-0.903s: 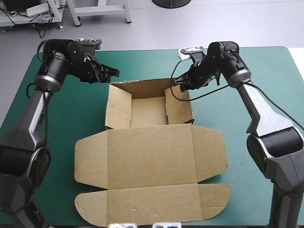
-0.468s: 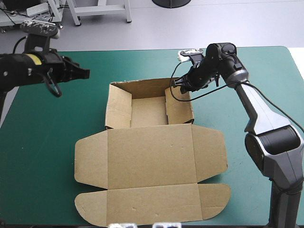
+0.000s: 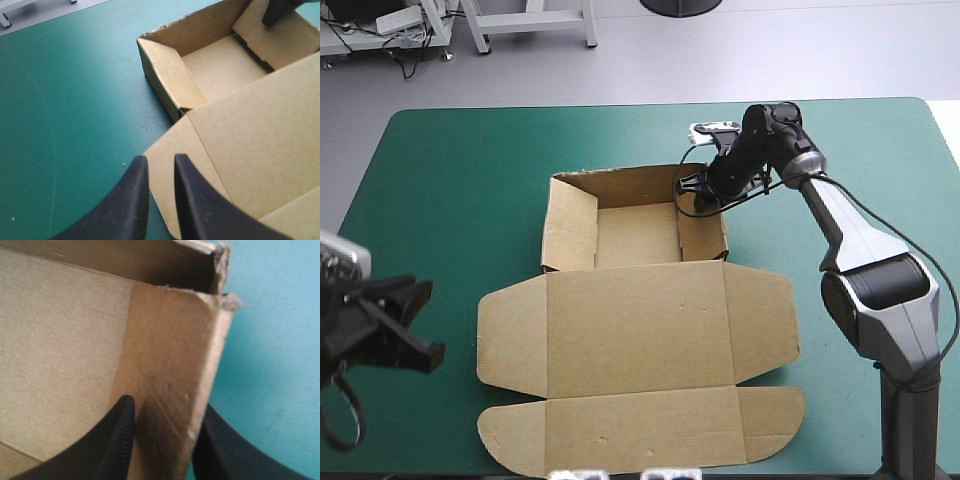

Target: Fold the box

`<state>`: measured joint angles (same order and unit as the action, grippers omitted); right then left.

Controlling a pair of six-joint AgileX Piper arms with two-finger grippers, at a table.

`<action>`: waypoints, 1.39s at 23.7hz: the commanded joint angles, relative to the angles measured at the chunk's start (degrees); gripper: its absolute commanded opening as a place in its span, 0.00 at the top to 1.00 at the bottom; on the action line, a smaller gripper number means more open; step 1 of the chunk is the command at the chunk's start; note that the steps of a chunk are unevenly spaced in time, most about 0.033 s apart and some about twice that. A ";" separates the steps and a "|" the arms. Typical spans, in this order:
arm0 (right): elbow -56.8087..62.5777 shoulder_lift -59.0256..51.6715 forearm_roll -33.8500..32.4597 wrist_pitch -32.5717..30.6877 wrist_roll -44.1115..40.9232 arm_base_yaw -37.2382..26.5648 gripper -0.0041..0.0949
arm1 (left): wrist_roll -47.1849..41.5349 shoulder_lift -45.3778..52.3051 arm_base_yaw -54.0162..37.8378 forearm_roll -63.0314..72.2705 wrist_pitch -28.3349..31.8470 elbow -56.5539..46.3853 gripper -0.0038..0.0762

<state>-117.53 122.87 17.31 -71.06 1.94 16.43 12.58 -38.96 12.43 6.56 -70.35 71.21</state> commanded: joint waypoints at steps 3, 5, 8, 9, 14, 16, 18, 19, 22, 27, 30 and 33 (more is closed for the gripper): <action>-1.24 -2.25 3.40 -0.68 0.03 -0.51 0.97 | 0.45 11.50 0.12 0.63 3.47 -11.14 0.79; -1.24 -2.25 3.40 -0.79 -0.10 -0.51 0.96 | 3.13 16.97 0.12 0.85 4.16 -16.32 0.79; -1.24 -2.38 3.10 -0.79 -0.75 -0.51 0.96 | 3.24 24.10 0.12 0.28 6.35 -22.13 0.79; -1.36 -2.65 2.27 -0.79 -1.39 -0.51 0.96 | 3.00 25.89 0.12 0.12 6.91 -23.54 0.79; -1.74 -6.32 -4.72 -0.79 -4.08 -1.73 0.96 | 2.85 31.98 0.12 0.12 6.57 -29.01 0.88; -1.74 -8.57 -7.44 -0.79 -4.08 -3.69 0.96 | 2.85 31.98 0.12 0.12 6.18 -29.87 0.93; -1.74 -12.82 -12.00 -0.79 -4.32 -8.65 0.96 | 3.28 31.98 0.12 0.12 8.59 -30.43 0.96; -1.74 -14.25 -12.96 -0.79 -4.46 -10.41 0.96 | 3.28 31.98 0.12 0.12 9.63 -30.43 0.96; -1.34 -19.67 -16.52 -0.79 -4.57 -23.64 0.96 | 3.28 31.98 0.12 -0.10 12.82 -30.43 0.96; 7.48 -21.38 -17.31 -0.70 -1.94 -40.52 0.96 | 3.28 31.98 0.12 -2.55 12.67 -30.43 0.96; 19.44 -21.38 -17.31 4.43 -1.08 -45.34 0.96 | 3.28 31.98 0.12 -2.68 12.67 -30.43 0.96; 30.34 -21.38 -16.65 13.04 -0.14 -46.25 0.96 | 3.28 31.98 0.12 -3.09 12.67 -30.43 0.96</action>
<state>-91.31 104.47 0.00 -63.09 0.00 -29.41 15.99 -5.90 12.43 3.63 -61.79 39.57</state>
